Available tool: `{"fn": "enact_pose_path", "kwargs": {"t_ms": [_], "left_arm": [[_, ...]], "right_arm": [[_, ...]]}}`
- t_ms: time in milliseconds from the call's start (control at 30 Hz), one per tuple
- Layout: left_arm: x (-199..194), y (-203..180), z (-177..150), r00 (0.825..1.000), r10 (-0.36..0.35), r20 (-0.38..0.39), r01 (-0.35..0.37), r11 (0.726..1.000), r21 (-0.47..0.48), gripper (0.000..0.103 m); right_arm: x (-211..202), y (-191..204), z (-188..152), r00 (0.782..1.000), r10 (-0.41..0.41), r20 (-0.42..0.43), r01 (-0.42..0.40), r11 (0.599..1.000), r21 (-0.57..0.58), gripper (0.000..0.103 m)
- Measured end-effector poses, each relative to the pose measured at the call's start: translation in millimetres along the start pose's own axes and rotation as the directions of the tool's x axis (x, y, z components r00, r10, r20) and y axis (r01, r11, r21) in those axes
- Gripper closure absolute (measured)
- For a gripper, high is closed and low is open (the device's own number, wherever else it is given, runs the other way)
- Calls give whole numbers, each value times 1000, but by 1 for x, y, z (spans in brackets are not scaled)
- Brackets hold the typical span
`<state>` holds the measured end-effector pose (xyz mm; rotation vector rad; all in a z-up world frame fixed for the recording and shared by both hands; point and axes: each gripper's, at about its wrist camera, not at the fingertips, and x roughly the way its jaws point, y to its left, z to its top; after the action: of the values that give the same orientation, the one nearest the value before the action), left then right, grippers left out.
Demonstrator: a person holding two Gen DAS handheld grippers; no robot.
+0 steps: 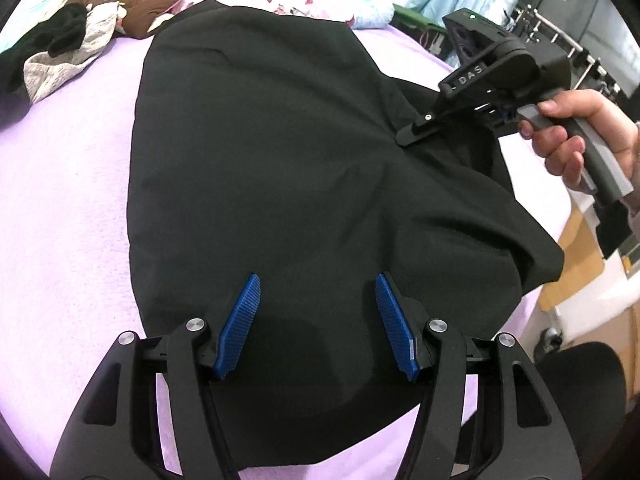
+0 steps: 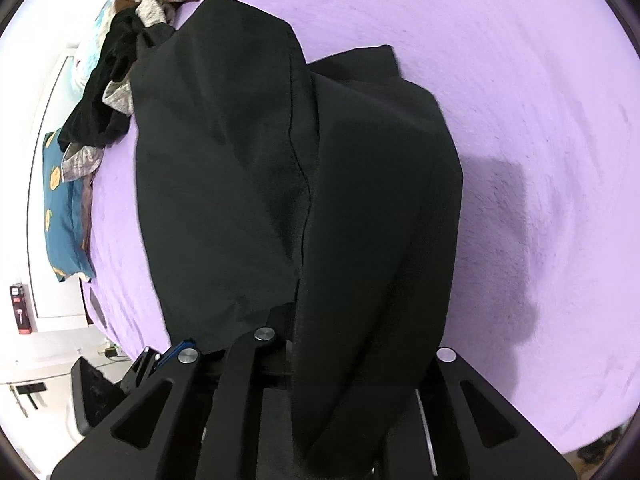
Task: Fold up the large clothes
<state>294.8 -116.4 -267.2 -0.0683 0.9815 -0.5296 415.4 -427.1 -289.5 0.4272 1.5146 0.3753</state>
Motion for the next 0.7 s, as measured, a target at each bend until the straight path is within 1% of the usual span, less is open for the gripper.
{"fn": "enact_pose_path", "kwargs": {"t_ms": [100, 167, 200, 233, 267, 300, 333, 367, 400, 433, 467, 533, 567, 633, 700], "left_arm": [[2, 0, -3, 1000, 6, -10, -6, 1000, 7, 45], [3, 0, -4, 1000, 11, -12, -11, 1000, 13, 45], [3, 0, -5, 1000, 12, -11, -11, 1000, 14, 45], [2, -3, -5, 1000, 12, -12, -12, 1000, 16, 45], [0, -7, -6, 1000, 12, -13, -12, 1000, 18, 45], [0, -7, -5, 1000, 12, -12, -12, 1000, 17, 45], [0, -6, -5, 1000, 13, -12, -13, 1000, 17, 45], [0, -5, -5, 1000, 13, -11, -13, 1000, 18, 45], [1, -6, -5, 1000, 12, -12, -12, 1000, 17, 45], [1, -5, -4, 1000, 11, -12, -11, 1000, 15, 45], [2, -5, -2, 1000, 10, -12, -10, 1000, 14, 45], [1, -4, 0, 1000, 6, -17, -6, 1000, 9, 45], [-1, -5, -1, 1000, 2, -17, -2, 1000, 4, 45], [-3, -4, 1, 1000, -8, -19, 8, 1000, -4, 45], [-2, -2, 1, 1000, -11, -20, 11, 1000, -7, 45]], "right_arm": [[9, -4, 0, 1000, -16, 12, 16, 1000, 21, 82], [9, -3, -3, 999, -35, 29, 34, 999, 22, 68], [6, -2, -5, 999, -41, 36, 40, 999, 16, 65], [4, -3, -6, 998, -46, 39, 45, 999, 15, 61], [0, -2, -8, 998, -48, 46, 47, 999, 17, 61], [-6, -2, -12, 997, -60, 55, 59, 998, 23, 58], [-13, -3, -15, 995, -72, 66, 71, 997, 30, 47], [-23, -4, -20, 991, -93, 100, 89, 995, 39, 32], [-34, -7, -25, 984, -111, 138, 106, 994, 37, 28], [-43, -6, -32, 978, -124, 170, 120, 992, 28, 27], [-55, -5, -41, 972, -119, 202, 117, 993, 25, 27], [-70, 0, -60, 970, -63, 236, 63, 998, 7, 27], [-75, 5, -71, 969, -39, 244, 45, 999, -19, 27], [-79, 18, -95, 967, -26, 252, 49, 995, -87, 27], [-74, 23, -111, 974, -15, 226, 46, 990, -130, 27]]}}
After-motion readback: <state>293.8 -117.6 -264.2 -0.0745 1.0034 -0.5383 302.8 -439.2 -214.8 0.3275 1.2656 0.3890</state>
